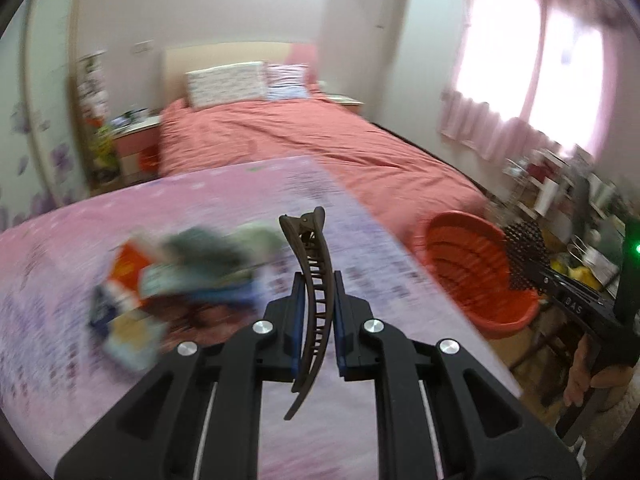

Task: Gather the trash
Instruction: 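Drop the mesh pad into the basket with the right tool while the left drops the hair clip, then grasp the blue snack bag with the left tool while the right tool returns to the bed, then grasp the brown checked scarf with the right tool and lift it, then close the left tool on the blue snack bag while the right tool holds the scarf, then carry scarf and snack bag over the orange basket and open both tools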

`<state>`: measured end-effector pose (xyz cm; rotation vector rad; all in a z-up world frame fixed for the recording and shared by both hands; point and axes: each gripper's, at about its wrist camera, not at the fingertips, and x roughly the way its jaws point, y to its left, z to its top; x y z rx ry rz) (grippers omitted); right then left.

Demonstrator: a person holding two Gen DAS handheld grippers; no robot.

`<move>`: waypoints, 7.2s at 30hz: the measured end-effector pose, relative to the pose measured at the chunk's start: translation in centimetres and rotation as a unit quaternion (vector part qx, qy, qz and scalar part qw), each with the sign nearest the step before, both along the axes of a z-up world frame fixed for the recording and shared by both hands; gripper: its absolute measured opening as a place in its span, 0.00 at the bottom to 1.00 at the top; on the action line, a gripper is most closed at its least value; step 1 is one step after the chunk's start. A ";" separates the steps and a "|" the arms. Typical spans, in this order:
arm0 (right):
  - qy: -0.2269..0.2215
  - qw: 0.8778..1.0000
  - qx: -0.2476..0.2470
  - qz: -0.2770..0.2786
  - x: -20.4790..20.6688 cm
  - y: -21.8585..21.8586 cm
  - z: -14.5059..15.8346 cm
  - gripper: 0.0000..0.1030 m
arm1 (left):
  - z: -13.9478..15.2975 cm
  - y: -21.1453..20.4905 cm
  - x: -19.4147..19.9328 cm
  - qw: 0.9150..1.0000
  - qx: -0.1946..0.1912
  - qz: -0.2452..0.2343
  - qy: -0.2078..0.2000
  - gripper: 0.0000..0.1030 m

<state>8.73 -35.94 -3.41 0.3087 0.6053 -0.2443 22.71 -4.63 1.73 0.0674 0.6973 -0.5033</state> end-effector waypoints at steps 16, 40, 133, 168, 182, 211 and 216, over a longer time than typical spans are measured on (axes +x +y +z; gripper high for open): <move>-0.017 0.995 0.056 -0.078 0.5 -8.6 -1.9 0.11 | -3.8 -21.8 1.4 0.985 0.007 -0.170 0.015 0.13; 0.004 0.998 0.027 -0.059 1.3 -6.8 -2.9 0.55 | -6.0 -13.7 2.3 0.997 0.056 -0.058 0.019 0.59; 0.105 0.982 -0.020 0.157 10.2 18.7 -6.0 0.17 | -10.2 22.4 8.1 0.958 0.061 0.262 0.097 0.35; 0.119 0.989 -0.019 0.081 10.7 14.3 -6.6 0.34 | -10.2 19.4 9.3 0.973 0.056 0.206 0.094 0.41; 0.118 0.989 -0.016 0.082 10.8 14.1 -6.6 0.34 | -10.3 19.0 8.9 0.971 0.074 0.209 0.094 0.44; 0.093 0.991 0.004 0.091 7.8 12.1 -5.5 0.22 | -9.0 18.7 5.4 0.975 0.082 0.197 0.060 0.36; 0.052 0.995 0.011 0.082 5.7 10.3 -3.1 0.22 | -6.3 16.2 3.4 0.982 0.072 0.174 0.033 0.36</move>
